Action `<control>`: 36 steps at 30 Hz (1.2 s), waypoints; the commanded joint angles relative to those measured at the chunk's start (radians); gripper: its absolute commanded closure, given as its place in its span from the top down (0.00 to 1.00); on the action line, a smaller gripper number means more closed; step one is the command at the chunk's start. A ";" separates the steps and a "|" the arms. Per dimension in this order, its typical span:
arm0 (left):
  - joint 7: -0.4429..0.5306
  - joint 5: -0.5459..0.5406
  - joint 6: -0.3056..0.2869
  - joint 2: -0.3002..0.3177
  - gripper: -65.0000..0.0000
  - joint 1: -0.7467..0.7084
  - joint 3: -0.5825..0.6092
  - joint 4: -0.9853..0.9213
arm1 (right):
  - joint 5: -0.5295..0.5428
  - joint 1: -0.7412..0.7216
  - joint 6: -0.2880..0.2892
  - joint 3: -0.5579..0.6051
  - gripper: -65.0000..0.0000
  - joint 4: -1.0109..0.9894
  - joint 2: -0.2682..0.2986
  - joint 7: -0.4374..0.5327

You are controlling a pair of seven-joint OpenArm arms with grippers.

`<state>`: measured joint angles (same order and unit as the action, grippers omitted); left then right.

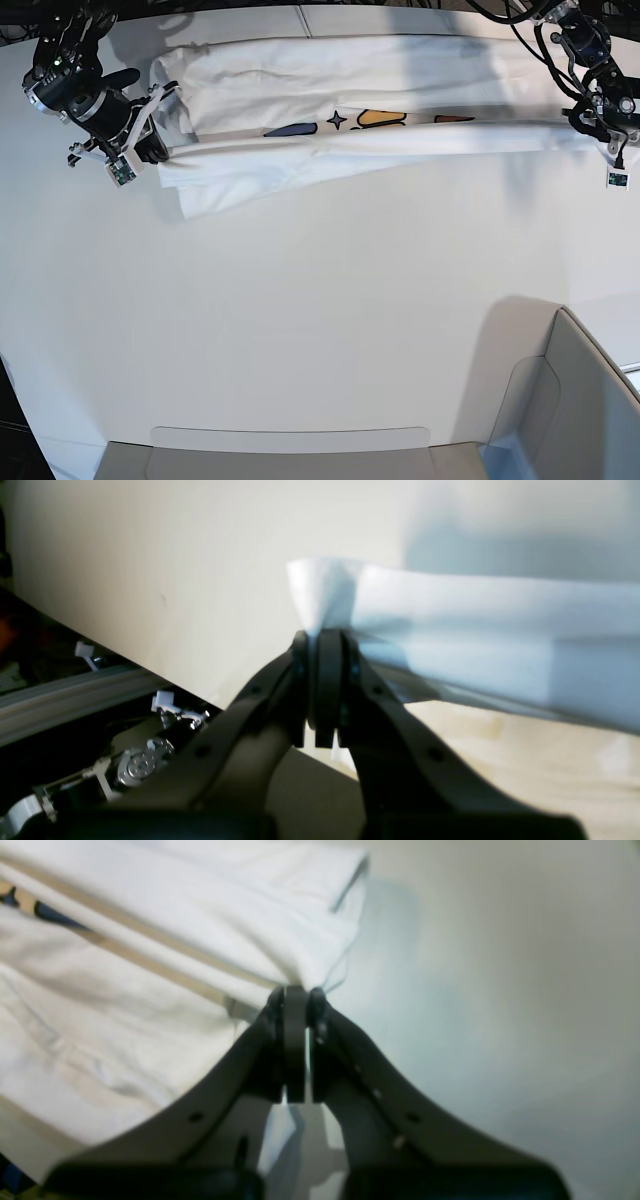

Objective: Layout the t-shirt on the table in an organized manner, then fold the t-shirt properly
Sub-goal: 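Lift the hem side with both grippers and fold it over toward the collar, then lower the folded edge onto the shirt with both grippers and release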

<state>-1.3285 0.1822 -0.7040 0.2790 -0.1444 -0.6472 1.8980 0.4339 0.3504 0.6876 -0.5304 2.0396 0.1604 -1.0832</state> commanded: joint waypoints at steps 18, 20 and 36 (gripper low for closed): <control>0.108 0.030 0.006 -0.040 0.00 -0.076 -0.003 -0.122 | -0.162 0.091 0.011 0.034 0.00 0.010 0.024 0.013; 0.137 0.030 0.006 -0.040 0.00 -0.077 -0.004 -0.174 | -0.212 0.092 0.011 0.060 0.00 0.010 0.017 0.013; 0.155 0.023 0.006 -0.040 0.28 -0.070 -0.098 -0.232 | -0.258 0.092 0.011 0.085 0.00 0.010 -0.005 0.013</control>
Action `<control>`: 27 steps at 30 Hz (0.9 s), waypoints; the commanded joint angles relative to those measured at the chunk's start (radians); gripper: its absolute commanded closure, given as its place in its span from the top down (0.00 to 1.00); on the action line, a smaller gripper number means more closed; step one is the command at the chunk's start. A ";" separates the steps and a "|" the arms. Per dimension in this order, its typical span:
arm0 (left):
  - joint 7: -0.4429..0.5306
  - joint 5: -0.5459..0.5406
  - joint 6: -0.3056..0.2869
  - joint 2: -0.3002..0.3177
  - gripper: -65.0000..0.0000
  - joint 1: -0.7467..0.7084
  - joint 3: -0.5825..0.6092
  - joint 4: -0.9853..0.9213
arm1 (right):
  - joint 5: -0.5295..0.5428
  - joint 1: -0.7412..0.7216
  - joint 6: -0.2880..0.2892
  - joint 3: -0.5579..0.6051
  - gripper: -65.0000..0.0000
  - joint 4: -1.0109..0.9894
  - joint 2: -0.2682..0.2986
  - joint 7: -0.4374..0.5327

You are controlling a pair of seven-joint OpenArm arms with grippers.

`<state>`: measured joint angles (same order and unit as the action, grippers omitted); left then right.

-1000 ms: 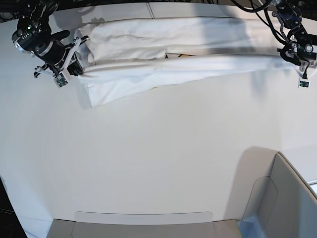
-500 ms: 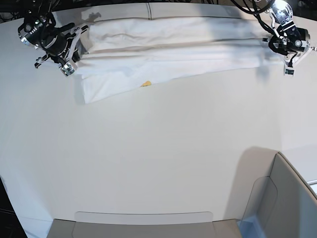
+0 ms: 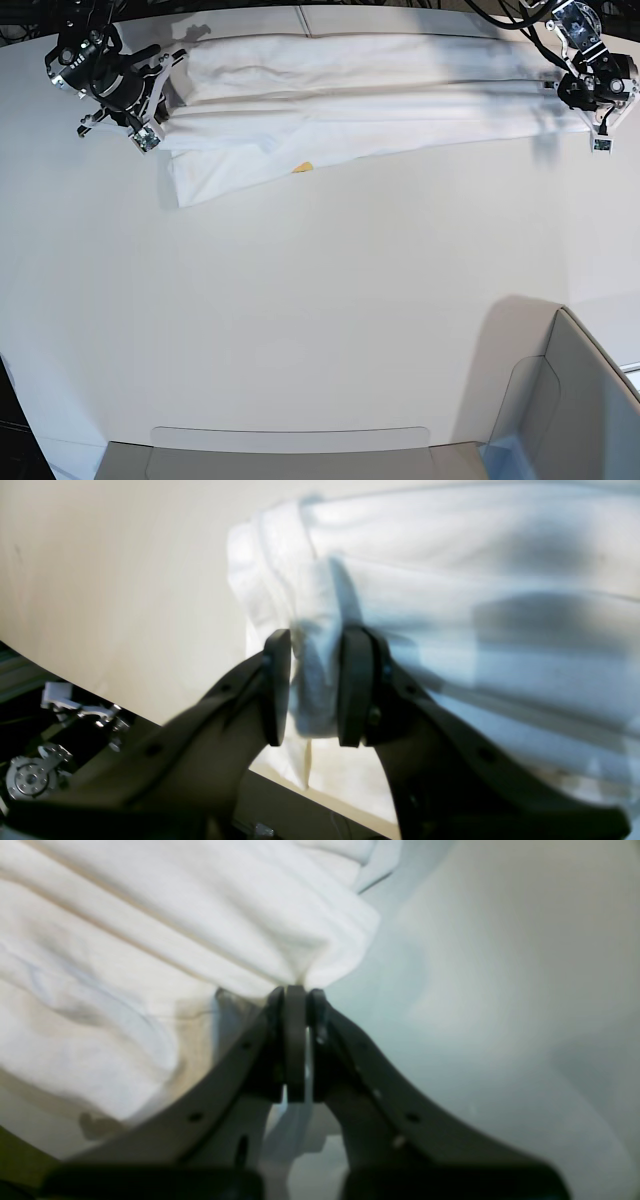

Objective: Layout the t-shirt on the table in an organized manner, then fold the t-shirt properly
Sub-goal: 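Lower the folded edge onto the shirt with both grippers and release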

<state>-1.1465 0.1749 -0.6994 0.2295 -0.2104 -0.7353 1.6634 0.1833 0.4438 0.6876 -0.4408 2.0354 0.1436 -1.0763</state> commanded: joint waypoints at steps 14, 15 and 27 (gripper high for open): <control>-0.069 0.028 0.001 0.009 0.46 0.022 -0.086 0.083 | -0.008 -0.003 0.011 -0.005 0.00 0.014 0.012 0.006; -0.069 0.028 0.001 0.009 0.47 0.025 -0.086 0.085 | -0.008 -0.003 0.011 -0.005 0.00 0.014 0.012 0.006; -0.068 0.028 0.001 0.009 0.53 0.030 -0.083 0.085 | -0.008 -0.007 0.011 -0.010 0.00 0.014 0.014 0.005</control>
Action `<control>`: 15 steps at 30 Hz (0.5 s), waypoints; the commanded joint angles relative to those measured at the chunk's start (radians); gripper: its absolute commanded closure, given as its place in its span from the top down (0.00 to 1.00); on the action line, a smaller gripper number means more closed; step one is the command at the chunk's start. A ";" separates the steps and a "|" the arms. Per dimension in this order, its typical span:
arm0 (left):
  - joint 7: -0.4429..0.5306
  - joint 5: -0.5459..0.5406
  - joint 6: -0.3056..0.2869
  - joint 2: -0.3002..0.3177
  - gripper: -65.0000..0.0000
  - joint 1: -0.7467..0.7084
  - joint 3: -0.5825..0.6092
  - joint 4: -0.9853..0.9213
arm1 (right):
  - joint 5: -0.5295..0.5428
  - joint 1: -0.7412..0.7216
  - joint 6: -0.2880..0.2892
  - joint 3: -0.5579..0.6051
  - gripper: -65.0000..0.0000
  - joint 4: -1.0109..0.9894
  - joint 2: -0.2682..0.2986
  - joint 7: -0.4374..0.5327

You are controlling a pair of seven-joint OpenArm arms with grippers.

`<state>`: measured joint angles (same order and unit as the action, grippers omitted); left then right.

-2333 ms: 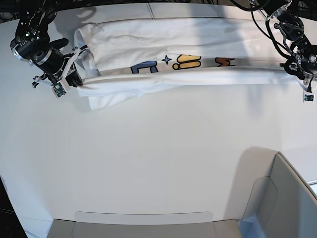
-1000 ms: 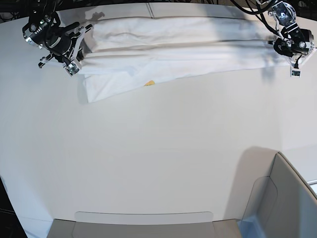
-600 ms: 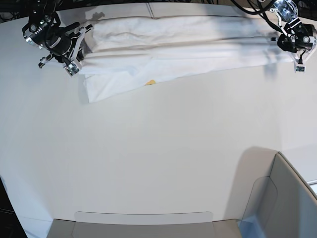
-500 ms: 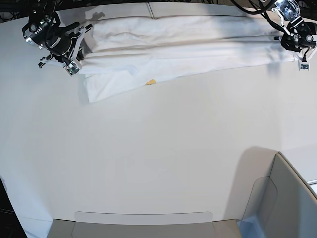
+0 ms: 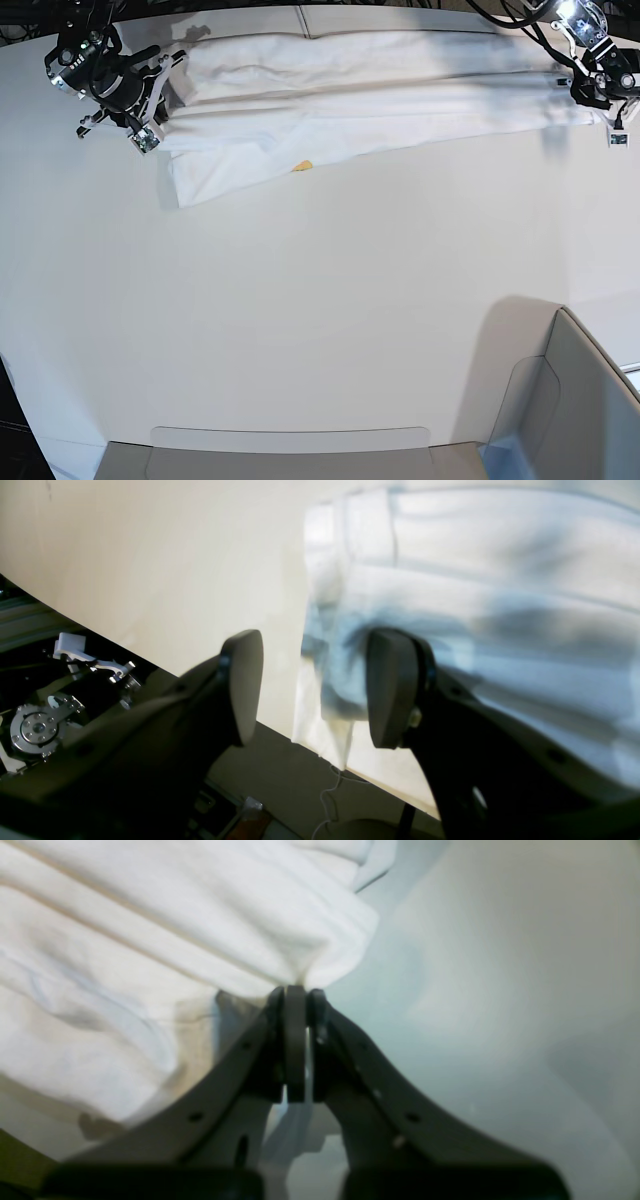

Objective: Layout the t-shirt on the table in an organized manner, then fold the t-shirt properly
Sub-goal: 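Lower the folded edge onto the shirt with both grippers and release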

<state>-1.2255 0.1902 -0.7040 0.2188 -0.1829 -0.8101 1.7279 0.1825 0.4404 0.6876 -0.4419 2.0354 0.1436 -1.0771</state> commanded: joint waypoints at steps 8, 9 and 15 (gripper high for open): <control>0.011 0.013 0.006 0.020 0.59 -0.002 -0.004 0.096 | -0.008 -0.004 0.011 -0.005 0.00 0.014 0.014 0.005; 0.011 0.013 0.006 0.020 0.59 -0.004 -0.002 0.122 | -0.008 -0.004 0.011 -0.005 0.00 0.014 0.014 0.005; 0.011 0.022 0.006 0.020 0.59 0.001 -0.007 0.203 | -0.008 -0.004 0.011 -0.004 0.00 0.014 0.014 0.005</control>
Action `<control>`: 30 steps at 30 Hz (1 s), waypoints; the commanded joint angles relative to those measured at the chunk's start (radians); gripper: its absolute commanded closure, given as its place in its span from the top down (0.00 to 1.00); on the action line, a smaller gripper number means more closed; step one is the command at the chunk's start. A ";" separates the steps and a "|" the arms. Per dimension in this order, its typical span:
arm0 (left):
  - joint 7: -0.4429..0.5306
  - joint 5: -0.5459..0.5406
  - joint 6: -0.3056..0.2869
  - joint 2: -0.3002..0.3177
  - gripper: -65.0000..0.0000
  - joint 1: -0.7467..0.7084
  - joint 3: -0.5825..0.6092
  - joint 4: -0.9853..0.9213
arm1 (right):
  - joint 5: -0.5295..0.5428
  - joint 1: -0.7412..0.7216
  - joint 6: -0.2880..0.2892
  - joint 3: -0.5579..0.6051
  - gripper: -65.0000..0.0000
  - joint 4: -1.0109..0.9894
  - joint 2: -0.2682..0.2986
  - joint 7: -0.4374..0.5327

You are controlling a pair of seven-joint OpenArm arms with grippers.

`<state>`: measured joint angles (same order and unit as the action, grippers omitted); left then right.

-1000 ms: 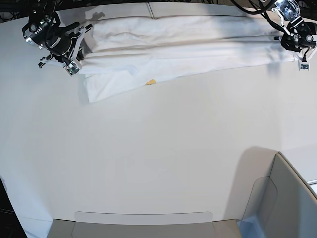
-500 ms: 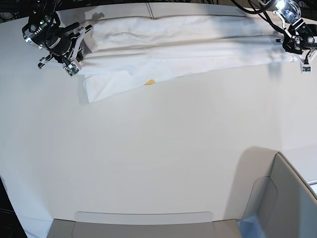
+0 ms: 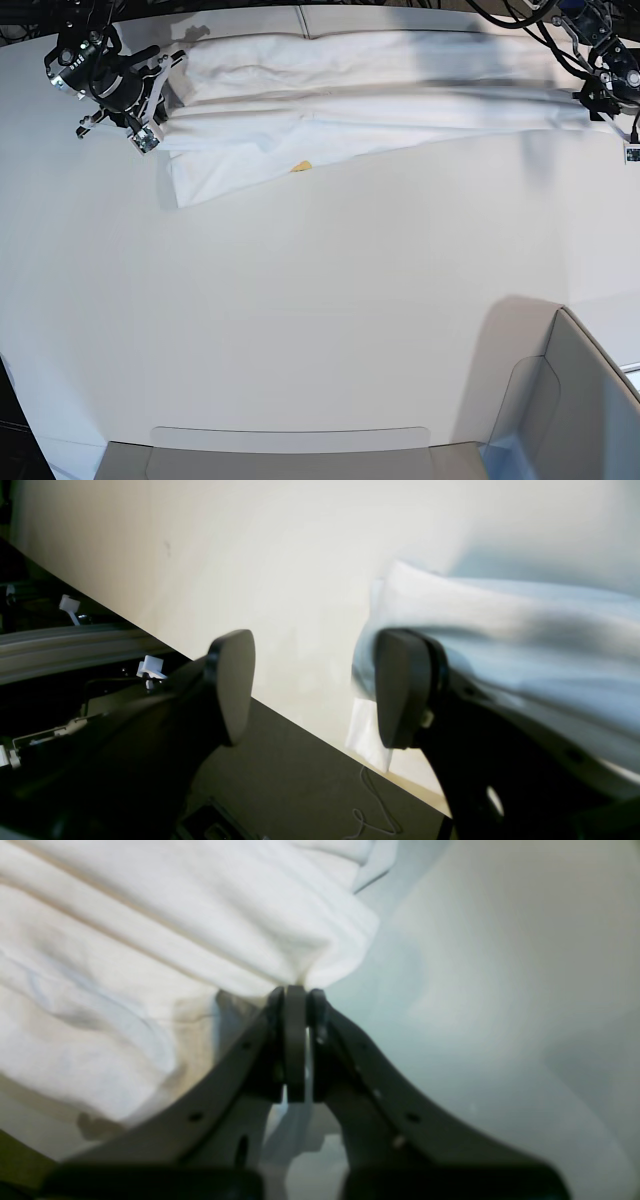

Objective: Layout the t-shirt on the table in an organized manner, then fold the t-shirt properly
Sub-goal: 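Lower the folded edge onto the shirt with both grippers and release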

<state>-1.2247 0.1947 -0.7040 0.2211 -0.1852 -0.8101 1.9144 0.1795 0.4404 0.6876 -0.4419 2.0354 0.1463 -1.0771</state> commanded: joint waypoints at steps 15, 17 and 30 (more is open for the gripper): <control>0.012 0.019 0.006 0.018 0.51 -0.061 0.033 0.007 | -0.005 -0.004 0.011 -0.004 0.00 0.014 0.013 0.005; 0.012 0.019 0.006 0.018 0.42 -0.061 0.033 0.006 | -0.005 -0.004 0.011 -0.004 0.00 0.014 0.011 0.005; -0.004 0.021 0.006 0.016 0.59 -0.089 0.027 0.004 | -0.005 0.002 0.011 -0.002 0.00 0.014 0.014 0.005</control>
<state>-1.2312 0.2058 -0.7036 0.2203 -0.2745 -0.7742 1.9045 0.1783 0.4427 0.6876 -0.4419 2.0354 0.1471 -1.0775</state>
